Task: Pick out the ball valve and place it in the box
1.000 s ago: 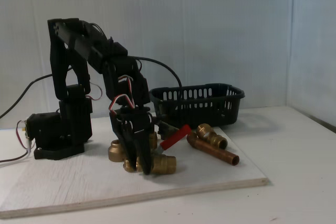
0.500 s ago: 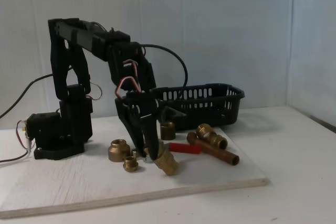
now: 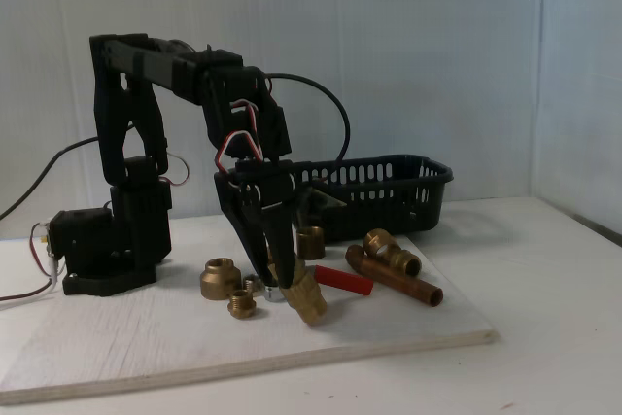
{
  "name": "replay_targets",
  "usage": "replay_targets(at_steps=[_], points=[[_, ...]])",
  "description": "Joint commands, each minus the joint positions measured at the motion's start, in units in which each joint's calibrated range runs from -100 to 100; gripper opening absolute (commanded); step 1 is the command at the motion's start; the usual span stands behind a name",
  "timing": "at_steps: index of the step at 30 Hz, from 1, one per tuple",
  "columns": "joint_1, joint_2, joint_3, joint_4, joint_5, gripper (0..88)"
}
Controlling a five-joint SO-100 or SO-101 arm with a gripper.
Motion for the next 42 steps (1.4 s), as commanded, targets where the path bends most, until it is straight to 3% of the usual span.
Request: replay_targets(at_steps=[1,11,29,36,42], points=[[-0.3,-1.4,-5.5,1.3,-0.2,6.7],[-1.6,-1.4,-15.0,9.3,-0.7,6.7],[-2.6,-0.8,-20.9,14.1,-0.7,6.8],[-2.6,-0.5,-15.4,10.8,-1.1,17.8],[-2.0,-1.3,-7.6,6.7,-0.9,21.9]])
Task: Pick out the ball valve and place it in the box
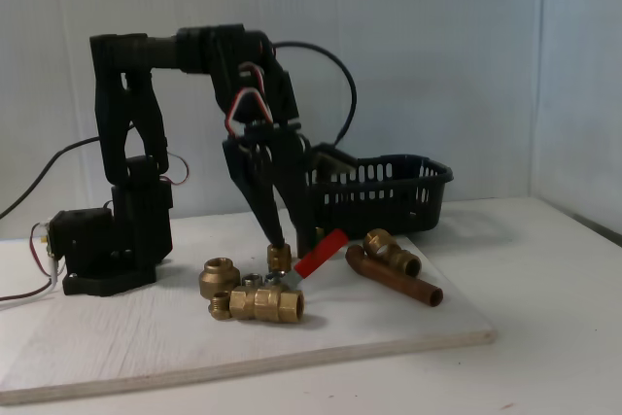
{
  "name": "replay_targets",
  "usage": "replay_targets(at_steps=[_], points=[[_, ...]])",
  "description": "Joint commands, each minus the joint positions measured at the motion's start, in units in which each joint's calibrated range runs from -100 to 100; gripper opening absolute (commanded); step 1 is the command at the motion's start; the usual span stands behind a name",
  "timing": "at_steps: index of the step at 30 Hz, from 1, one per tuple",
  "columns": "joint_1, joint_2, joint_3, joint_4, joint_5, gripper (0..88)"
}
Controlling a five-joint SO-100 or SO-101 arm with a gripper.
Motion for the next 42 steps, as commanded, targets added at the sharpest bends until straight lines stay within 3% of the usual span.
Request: replay_targets(at_steps=[1,24,42], points=[[0.3,-1.2,2.0,-1.2,-0.1,21.9],[5.0,-1.3,5.8,1.8,-5.7,21.9],[5.2,-1.2,8.4,2.6,-5.4,21.4]])
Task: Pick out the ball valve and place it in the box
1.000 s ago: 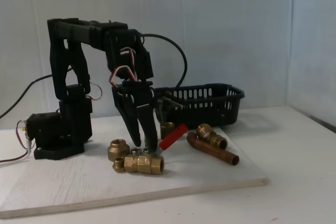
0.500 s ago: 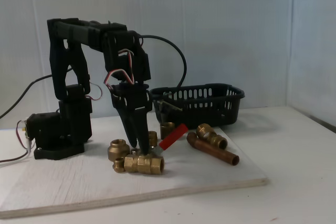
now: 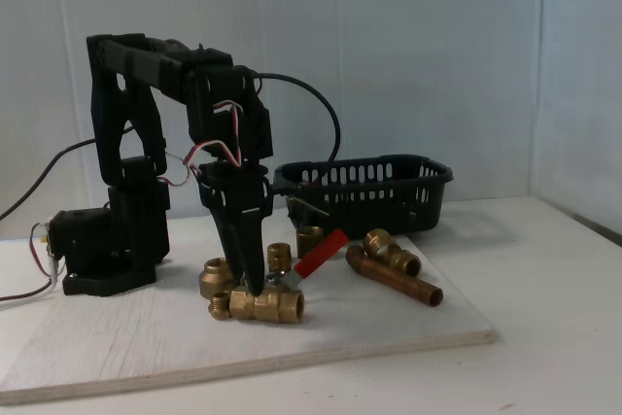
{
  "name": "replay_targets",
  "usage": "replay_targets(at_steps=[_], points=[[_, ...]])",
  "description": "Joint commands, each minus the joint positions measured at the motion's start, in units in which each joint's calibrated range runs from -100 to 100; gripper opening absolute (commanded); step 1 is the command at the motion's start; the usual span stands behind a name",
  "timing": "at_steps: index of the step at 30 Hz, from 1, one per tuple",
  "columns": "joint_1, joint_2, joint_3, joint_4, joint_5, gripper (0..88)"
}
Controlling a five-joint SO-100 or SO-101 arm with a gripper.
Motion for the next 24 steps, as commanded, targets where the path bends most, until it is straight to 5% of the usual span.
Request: replay_targets(at_steps=[1,11,17,24], points=[[0.1,-1.2,-0.6,0.5,0.2,21.4],[0.0,-0.3,-0.2,0.5,-0.2,21.9],[1.7,-0.3,0.7,0.5,-6.6,21.9],[2.4,-0.3,1.5,0.1,-6.6,21.4]])
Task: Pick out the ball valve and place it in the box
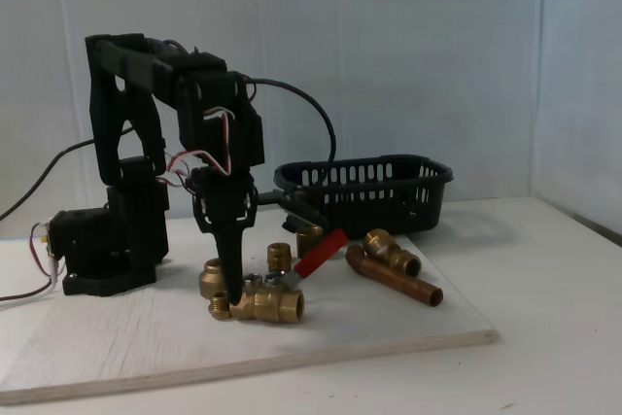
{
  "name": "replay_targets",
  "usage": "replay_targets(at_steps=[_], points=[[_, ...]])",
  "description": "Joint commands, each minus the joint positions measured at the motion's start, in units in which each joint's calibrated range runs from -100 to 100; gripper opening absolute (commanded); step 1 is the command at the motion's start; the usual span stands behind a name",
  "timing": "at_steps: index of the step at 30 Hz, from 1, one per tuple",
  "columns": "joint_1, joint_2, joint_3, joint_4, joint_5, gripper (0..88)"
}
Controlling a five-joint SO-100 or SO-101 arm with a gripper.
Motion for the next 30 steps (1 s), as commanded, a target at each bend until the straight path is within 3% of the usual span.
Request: replay_targets(at_steps=[1,8,18,30], points=[[0.8,-0.3,-0.5,0.2,0.0,21.4],[2.8,-0.3,-0.4,0.4,0.0,21.4],[-5.0,-0.4,0.5,0.4,-0.4,21.4],[-6.3,-0.2,2.1,-0.5,-0.4,21.8]])
